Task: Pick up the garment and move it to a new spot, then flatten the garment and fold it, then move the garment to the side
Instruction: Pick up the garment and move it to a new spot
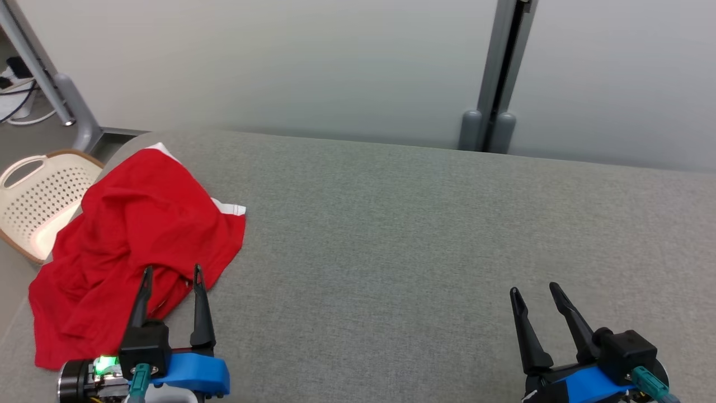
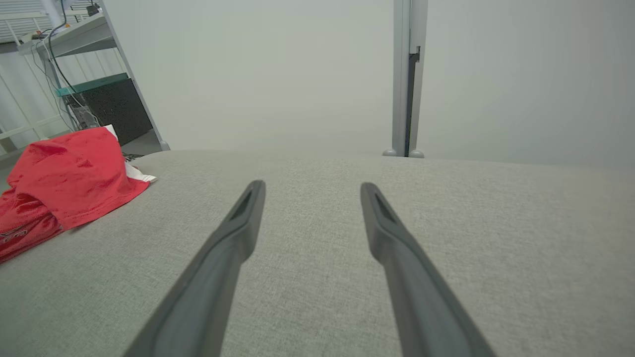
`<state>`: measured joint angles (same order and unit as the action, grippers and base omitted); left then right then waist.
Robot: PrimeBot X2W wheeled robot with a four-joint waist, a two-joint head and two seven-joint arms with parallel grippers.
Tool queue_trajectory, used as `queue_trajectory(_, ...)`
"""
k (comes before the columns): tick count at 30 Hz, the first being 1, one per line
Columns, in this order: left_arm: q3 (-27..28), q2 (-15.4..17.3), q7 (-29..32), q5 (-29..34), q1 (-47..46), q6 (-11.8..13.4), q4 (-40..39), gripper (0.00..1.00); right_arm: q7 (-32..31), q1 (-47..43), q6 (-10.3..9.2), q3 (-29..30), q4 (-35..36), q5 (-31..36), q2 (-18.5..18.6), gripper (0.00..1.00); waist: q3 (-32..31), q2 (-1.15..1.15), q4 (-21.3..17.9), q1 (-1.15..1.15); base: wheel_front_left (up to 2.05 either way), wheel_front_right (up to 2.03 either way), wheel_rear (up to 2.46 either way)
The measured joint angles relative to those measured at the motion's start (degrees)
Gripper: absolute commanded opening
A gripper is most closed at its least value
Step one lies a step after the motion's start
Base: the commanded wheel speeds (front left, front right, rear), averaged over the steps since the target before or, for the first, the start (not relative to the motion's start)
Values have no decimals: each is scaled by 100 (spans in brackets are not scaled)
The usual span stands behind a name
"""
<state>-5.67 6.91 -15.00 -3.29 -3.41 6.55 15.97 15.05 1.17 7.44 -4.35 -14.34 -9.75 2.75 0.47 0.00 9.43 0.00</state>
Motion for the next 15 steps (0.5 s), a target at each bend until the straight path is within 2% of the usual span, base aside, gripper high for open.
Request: queue_trajectory(15,234,75,-7,-25,76,65,-23,100,0,17,3,-48,-104,-43,1,100,-25,0,1249,0,0,0,0)
